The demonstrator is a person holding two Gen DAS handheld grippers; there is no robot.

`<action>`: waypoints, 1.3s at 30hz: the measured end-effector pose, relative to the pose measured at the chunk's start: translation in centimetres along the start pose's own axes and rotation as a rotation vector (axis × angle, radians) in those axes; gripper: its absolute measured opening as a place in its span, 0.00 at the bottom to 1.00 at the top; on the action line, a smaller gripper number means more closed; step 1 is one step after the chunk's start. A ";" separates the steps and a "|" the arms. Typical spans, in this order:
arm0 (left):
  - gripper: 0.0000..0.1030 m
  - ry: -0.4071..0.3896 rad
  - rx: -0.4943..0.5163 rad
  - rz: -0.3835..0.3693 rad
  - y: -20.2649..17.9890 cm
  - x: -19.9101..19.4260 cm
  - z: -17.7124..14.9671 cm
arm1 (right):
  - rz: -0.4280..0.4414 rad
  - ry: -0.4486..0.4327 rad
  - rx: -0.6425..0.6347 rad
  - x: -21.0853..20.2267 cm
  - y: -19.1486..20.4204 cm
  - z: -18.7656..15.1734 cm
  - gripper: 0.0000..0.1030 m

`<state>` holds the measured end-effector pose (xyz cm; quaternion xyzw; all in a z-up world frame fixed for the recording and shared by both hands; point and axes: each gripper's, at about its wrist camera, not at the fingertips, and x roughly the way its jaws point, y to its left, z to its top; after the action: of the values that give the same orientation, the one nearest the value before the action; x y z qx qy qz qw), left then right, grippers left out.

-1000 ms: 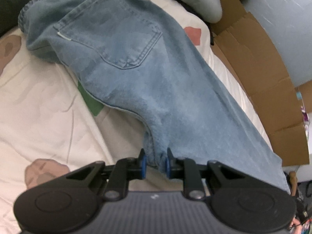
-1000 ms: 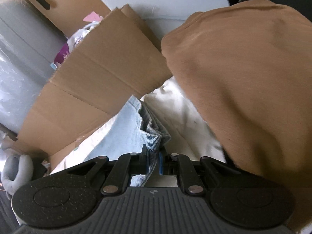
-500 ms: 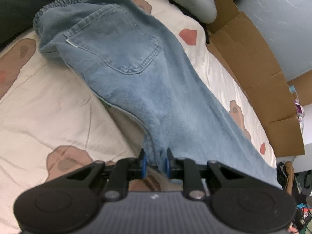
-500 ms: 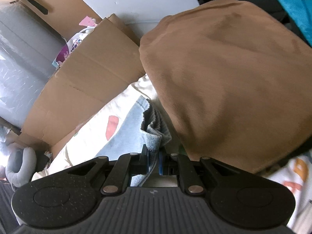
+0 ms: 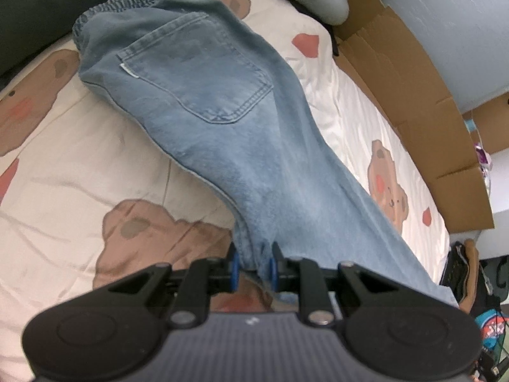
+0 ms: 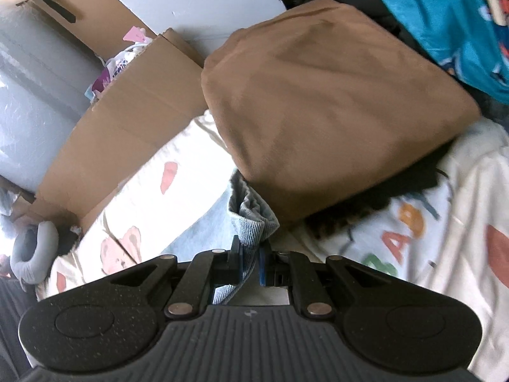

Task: Fold clothes

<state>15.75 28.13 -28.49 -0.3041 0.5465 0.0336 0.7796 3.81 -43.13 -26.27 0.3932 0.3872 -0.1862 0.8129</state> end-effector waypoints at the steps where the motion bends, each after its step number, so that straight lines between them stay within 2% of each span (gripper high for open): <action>1: 0.18 0.003 0.003 0.000 0.0 0.0 0.0 | -0.006 0.004 -0.007 -0.5 -0.1 -0.3 0.08; 7: 0.18 0.022 0.035 -0.027 -0.1 0.1 -0.1 | -0.030 0.017 0.014 -2.3 -1.7 -1.3 0.07; 14: 0.18 0.032 0.048 -0.050 0.2 -0.4 -0.2 | -0.067 0.029 -0.045 -4.5 -2.4 -2.5 0.07; 22: 0.18 0.072 0.059 0.002 0.4 -1.3 -2.1 | -0.099 0.091 0.020 -5.9 -7.4 -6.8 0.07; 29: 0.18 0.090 0.073 0.031 0.0 -2.0 -2.8 | -0.117 0.116 0.079 -6.7 -10.3 -9.4 0.07; 39: 0.19 0.148 0.109 0.073 0.6 -0.8 -4.4 | -0.165 0.171 0.122 -6.9 -14.3 -13.2 0.07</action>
<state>11.59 26.60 -29.03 -0.2430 0.6144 0.0096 0.7506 -15.56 -41.66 -33.15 0.4231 0.4742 -0.2416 0.7334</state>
